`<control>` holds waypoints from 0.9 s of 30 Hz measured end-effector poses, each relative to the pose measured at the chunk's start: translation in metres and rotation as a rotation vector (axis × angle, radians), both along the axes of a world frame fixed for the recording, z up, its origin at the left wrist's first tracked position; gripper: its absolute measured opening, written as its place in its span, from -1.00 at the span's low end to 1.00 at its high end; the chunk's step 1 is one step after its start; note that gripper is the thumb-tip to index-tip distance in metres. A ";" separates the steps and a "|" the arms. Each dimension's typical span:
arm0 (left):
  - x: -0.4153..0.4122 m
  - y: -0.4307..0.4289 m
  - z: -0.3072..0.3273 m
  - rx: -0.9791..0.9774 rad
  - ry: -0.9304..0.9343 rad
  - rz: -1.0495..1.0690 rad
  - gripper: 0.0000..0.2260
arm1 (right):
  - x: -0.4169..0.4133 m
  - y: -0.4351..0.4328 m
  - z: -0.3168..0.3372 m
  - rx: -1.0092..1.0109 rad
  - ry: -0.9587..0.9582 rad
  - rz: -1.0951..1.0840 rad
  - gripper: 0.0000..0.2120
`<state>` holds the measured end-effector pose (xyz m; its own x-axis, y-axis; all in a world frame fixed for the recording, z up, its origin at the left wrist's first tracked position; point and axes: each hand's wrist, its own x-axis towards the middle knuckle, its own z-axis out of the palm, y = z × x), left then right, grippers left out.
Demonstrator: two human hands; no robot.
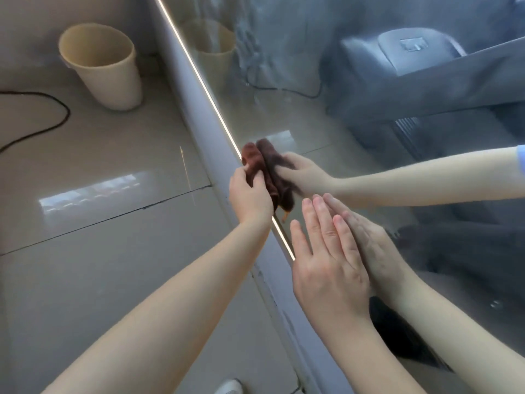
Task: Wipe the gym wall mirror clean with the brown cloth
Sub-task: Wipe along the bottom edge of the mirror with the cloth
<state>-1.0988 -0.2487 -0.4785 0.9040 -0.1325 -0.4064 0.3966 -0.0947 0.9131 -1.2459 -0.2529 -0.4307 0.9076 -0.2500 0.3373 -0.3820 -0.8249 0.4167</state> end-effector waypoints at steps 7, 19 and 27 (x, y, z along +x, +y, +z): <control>0.025 -0.007 -0.008 -0.064 0.017 0.061 -0.81 | 0.052 -0.007 0.006 -0.020 0.014 0.000 -0.58; 0.114 -0.017 -0.026 -0.068 0.097 0.045 -0.87 | 0.129 -0.019 0.008 -0.091 0.055 -0.020 -0.59; 0.153 -0.024 -0.023 -0.065 0.132 0.067 -0.90 | 0.169 -0.026 0.009 -0.096 0.075 -0.017 -0.61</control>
<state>-0.9455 -0.2727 -0.5012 0.8508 -0.1036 -0.5152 0.5174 -0.0060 0.8557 -1.0768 -0.2786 -0.4214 0.9271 -0.2357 0.2914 -0.3605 -0.7735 0.5212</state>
